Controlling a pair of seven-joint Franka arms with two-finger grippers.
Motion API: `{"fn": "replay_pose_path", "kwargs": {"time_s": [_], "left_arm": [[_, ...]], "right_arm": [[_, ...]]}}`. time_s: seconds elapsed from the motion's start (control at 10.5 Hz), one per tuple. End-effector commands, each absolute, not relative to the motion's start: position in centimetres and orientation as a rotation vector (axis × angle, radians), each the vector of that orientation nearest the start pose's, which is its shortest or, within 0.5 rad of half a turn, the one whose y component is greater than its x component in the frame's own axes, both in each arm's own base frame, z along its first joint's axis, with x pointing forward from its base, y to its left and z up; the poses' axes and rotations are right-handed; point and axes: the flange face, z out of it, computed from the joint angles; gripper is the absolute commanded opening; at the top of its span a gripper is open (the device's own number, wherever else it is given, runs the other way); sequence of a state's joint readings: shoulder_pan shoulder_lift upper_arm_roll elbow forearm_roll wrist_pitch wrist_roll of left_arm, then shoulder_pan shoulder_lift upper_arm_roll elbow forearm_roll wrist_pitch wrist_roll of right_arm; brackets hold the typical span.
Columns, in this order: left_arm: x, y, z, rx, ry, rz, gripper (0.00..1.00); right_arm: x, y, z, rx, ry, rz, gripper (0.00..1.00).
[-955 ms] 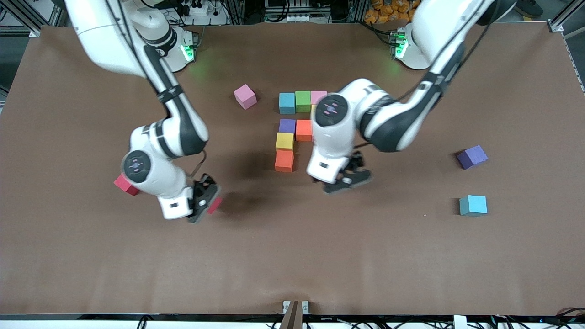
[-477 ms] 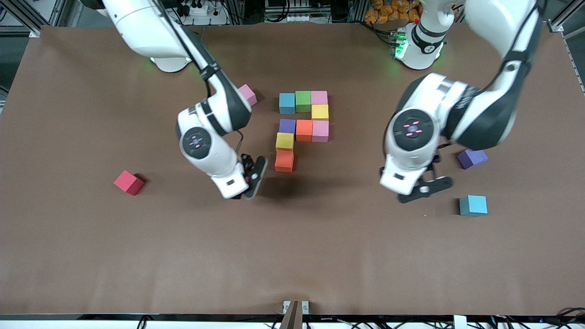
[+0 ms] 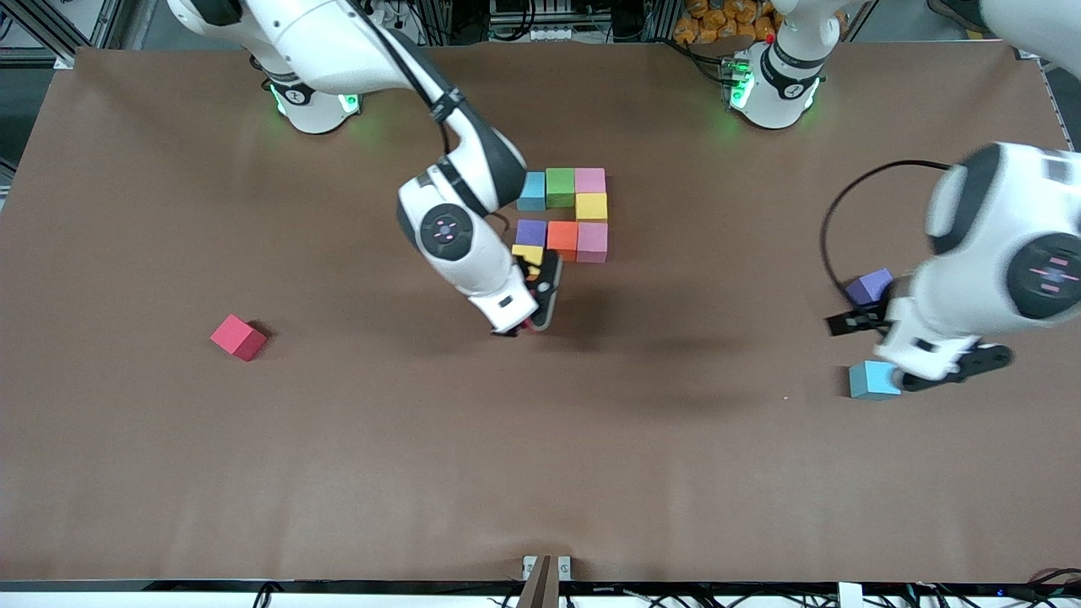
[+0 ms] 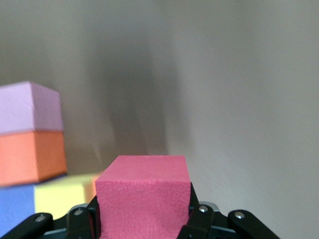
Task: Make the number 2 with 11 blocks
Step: 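Move the left gripper to the purple cube while the right gripper carries pink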
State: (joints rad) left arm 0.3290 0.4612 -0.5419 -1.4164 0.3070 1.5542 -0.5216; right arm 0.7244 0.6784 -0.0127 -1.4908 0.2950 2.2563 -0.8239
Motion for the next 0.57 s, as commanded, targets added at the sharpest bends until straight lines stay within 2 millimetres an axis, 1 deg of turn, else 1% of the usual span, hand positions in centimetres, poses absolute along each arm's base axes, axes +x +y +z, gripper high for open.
{"fn": "replay_pose_path", "kwargs": {"time_s": [0.0, 0.1, 0.19, 0.29, 0.38, 0.48], "left_arm": [[64.2, -2.8, 41.2, -2.953, -0.454, 0.340, 1.00], [63.2, -3.0, 39.1, -2.936, -0.438, 0.397, 1.00], [62.2, -2.5, 36.7, -2.920, -0.446, 0.448, 1.00], [61.2, -0.9, 34.7, -2.917, -0.482, 0.458, 1.00], [60.4, 1.1, 32.9, -2.924, -0.522, 0.449, 1.00], [59.7, 2.3, 31.3, -2.924, -0.546, 0.470, 1.00]], "right_arm": [[53.0, 51.8, 27.1, -2.272, -1.782, -0.148, 0.30], [52.2, 52.8, 27.0, -2.287, -1.760, -0.141, 0.30], [51.6, 53.5, 26.7, -2.289, -1.759, -0.132, 0.30], [51.1, 53.8, 25.8, -2.277, -1.781, -0.115, 0.30], [50.9, 53.8, 24.4, -2.278, -1.793, -0.099, 0.30], [50.9, 54.0, 23.3, -2.283, -1.795, -0.116, 0.30]]}}
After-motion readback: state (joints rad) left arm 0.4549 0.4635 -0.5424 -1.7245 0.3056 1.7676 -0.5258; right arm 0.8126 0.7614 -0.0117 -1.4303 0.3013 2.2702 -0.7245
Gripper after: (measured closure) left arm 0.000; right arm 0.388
